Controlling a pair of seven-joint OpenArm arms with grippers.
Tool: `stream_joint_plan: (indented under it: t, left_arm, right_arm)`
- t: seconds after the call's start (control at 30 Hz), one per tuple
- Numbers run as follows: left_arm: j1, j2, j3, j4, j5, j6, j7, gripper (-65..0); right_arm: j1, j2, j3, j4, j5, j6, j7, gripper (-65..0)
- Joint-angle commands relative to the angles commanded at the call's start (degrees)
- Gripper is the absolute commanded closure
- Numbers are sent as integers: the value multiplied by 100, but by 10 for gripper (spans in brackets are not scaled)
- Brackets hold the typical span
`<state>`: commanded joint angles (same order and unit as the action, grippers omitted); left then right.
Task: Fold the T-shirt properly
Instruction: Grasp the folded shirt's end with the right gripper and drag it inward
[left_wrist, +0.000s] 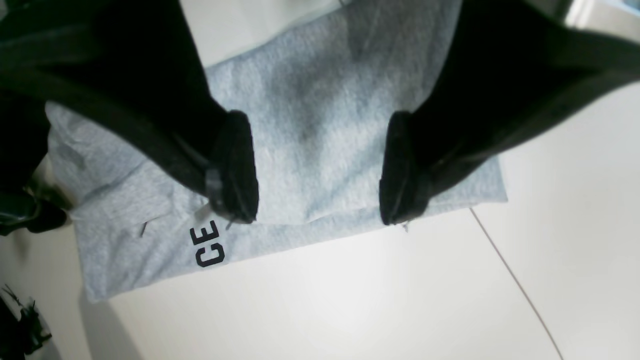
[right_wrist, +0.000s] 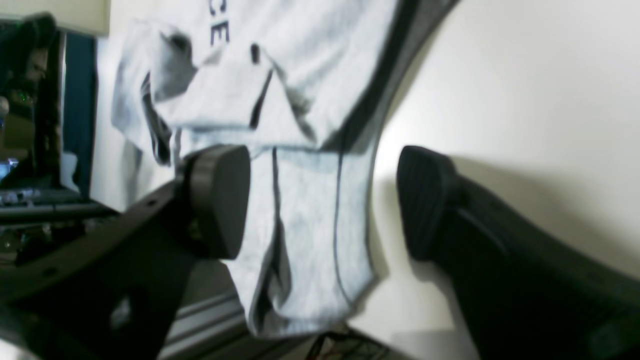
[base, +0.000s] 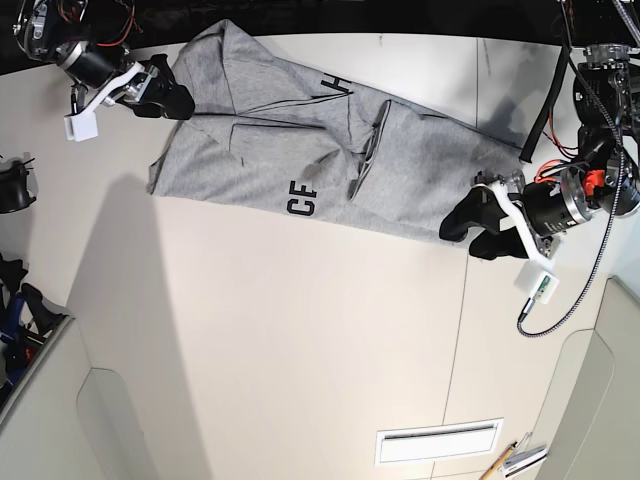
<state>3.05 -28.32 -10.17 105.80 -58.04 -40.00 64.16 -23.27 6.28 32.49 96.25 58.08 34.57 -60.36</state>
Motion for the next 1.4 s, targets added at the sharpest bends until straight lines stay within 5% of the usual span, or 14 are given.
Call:
stream_joint_plan:
  t: [0.6, 1.13, 1.4]
  left_arm:
    - [-2, 2, 0, 0, 2, 0, 35, -416]
    - [-2, 2, 0, 0, 2, 0, 35, -416]
    - [-2, 2, 0, 0, 2, 0, 35, -416]
  right_arm:
    - [654, -457, -916, -153, -717, -28, 249, -451]
    - [479, -409, -625, 275, -511, -31, -118, -449]
    - [157, -28, -195, 302, -575, -76, -92, -449]
